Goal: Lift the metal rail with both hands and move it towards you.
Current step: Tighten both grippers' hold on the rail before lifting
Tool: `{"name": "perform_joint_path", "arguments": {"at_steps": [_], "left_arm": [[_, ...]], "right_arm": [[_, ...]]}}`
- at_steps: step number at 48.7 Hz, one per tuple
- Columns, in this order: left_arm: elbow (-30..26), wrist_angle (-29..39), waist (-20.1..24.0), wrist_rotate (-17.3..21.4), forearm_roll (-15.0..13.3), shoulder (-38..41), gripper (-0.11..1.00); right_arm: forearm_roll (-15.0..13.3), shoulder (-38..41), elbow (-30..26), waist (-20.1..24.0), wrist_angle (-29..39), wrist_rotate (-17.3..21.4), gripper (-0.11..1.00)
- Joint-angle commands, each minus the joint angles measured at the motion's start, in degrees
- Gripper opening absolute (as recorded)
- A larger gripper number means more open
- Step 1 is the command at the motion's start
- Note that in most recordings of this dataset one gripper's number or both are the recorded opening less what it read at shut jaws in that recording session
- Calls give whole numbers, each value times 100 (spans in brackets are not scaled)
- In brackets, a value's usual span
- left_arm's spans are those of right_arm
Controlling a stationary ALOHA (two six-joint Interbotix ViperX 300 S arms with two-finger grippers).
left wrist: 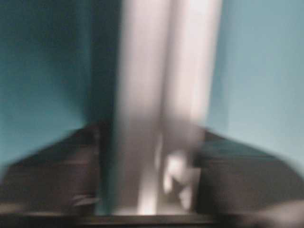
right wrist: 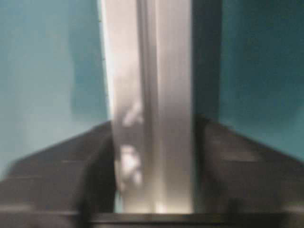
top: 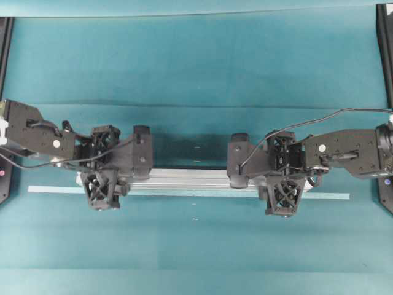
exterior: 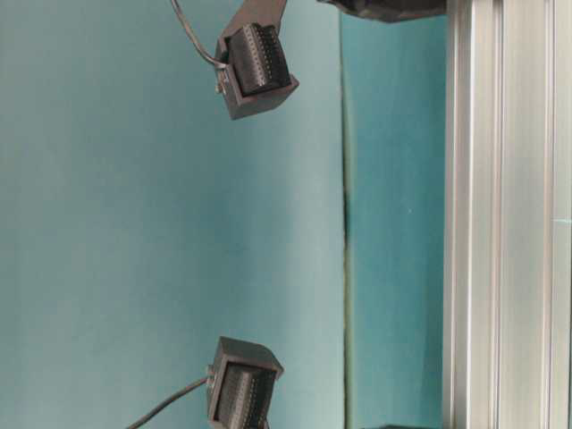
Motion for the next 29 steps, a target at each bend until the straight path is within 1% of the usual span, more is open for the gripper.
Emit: {"name": "perform_joint_path", "arguments": {"at_steps": [1, 2, 29], "left_arm": [[-26, -18, 35, -70, 9, -26, 31], [-26, -18, 44, -88, 9, -26, 29], [-9, -44, 35, -123, 9, -26, 29]], "right_arm": [[9, 35, -18, -26, -26, -18, 37], [18, 35, -26, -18, -26, -18, 37], [53, 88, -70, -26, -26, -26, 37]]}}
